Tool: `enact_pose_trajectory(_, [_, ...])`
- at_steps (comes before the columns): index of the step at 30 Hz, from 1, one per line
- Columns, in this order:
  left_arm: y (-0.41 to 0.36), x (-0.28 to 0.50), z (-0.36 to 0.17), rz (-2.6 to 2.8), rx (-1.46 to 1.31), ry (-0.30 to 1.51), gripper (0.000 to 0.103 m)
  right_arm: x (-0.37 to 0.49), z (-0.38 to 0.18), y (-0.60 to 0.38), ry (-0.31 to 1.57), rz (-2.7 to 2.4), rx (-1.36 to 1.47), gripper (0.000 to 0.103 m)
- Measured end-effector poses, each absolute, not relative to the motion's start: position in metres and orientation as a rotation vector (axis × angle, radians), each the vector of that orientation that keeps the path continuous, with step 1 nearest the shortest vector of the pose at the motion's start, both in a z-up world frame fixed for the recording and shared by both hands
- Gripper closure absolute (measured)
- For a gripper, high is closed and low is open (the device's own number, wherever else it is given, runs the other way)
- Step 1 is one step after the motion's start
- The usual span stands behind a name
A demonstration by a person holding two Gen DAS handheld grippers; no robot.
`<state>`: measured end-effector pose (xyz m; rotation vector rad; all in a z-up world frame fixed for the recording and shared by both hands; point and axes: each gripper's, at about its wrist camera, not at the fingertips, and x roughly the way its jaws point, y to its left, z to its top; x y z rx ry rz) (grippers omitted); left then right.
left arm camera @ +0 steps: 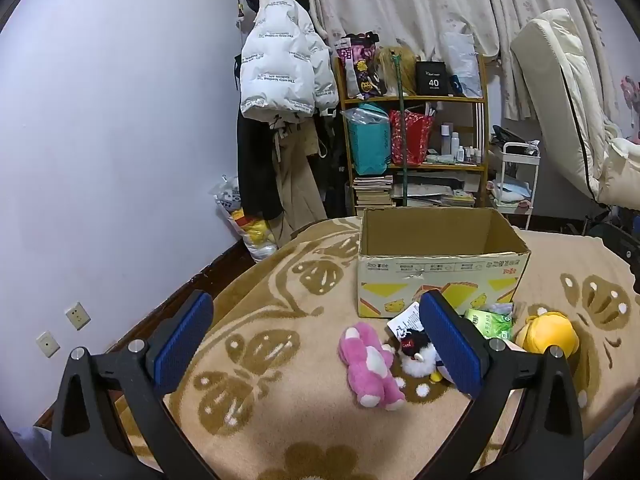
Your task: Organize soft objects
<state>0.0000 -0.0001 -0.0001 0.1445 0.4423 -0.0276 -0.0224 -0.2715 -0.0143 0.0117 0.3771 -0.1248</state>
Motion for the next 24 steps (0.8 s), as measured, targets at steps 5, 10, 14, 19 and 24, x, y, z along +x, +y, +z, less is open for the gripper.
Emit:
enact_pose_trajectory(5, [0.0004, 0.0001, -0.0002, -0.012, 0.147, 0.444, 0.001, -0.0228, -0.0140, -0.2714, 0.378, -0.133, 0.010, 0.000])
enact_pose_trajectory(10, [-0.0054, -0.0017, -0.0015, -0.029, 0.147, 0.450, 0.001, -0.0241, -0.0137, -0.2711, 0.374, -0.133, 0.010, 0.000])
enact_pose_trajectory(14, [-0.0043, 0.0008, -0.0040, -0.031, 0.147, 0.450, 0.001, -0.0223, -0.0141, -0.2686, 0.375, -0.131, 0.010, 0.000])
enact_pose_trajectory(19, [-0.0040, 0.0008, -0.0023, -0.030, 0.150, 0.451, 0.001, -0.0229, -0.0139, -0.2722, 0.372, -0.127, 0.016, 0.000])
enact_pose_trajectory(24, [-0.0032, 0.0013, -0.0049, -0.029, 0.152, 0.451, 0.001, -0.0232, -0.0129, -0.2724, 0.371, -0.132, 0.016, 0.000])
